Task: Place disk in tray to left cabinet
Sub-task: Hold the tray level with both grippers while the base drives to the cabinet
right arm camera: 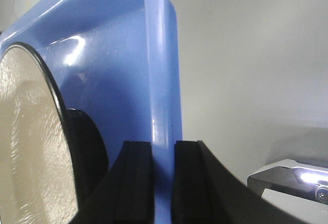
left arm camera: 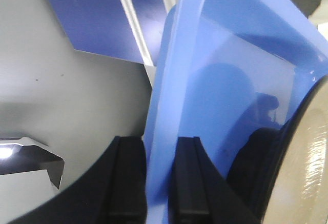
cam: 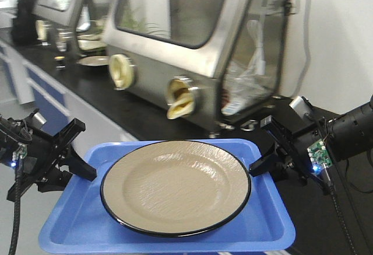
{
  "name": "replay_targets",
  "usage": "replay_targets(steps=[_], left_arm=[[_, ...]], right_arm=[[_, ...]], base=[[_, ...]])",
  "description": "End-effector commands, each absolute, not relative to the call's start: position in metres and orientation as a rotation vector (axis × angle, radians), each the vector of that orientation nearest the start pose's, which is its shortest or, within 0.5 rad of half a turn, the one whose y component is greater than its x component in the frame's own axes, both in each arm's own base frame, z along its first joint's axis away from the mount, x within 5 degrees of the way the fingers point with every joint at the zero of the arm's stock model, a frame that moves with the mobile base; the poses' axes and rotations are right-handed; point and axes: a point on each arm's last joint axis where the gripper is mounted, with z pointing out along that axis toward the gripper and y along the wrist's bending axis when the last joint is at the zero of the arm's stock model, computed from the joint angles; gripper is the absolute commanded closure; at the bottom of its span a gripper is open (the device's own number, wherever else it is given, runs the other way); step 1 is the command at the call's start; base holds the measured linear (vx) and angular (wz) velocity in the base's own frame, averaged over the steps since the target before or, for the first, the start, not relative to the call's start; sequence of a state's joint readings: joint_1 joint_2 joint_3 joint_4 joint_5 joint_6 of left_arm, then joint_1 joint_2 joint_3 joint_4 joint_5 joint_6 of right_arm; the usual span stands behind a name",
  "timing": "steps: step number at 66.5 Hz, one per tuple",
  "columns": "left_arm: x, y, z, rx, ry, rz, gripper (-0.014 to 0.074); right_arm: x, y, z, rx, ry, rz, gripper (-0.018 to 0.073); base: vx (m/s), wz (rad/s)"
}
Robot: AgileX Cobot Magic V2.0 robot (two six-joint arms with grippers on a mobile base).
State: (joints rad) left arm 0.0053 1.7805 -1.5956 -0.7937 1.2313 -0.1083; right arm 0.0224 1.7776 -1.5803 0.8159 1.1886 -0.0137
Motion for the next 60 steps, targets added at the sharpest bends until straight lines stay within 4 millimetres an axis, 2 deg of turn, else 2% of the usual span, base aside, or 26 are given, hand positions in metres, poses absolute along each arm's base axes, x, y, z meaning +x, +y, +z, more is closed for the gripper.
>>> replay_targets(steps=[1,38,60], left_arm=[[0.3632,-0.0716,0.3646,-0.416,2.547,-1.34,0.0596],[0.3625,-0.0717,0.3645,-0.411,2.554,-1.343,0.0596],[0.3623,-0.0718,0.3644,-0.41,2.556,-1.344,0.0596]], right_arm=[[0.3619,0.0798,0.3618,0.207,2.524,1.284,0.0565],[0.3619,0.0798,0.3618,0.207,2.524,1.284,0.0565],[0.3619,0.0798,0.3618,0.207,2.524,1.284,0.0565]], base=[[0.0,0.62],[0.07,0.72],[0.2,0.52]])
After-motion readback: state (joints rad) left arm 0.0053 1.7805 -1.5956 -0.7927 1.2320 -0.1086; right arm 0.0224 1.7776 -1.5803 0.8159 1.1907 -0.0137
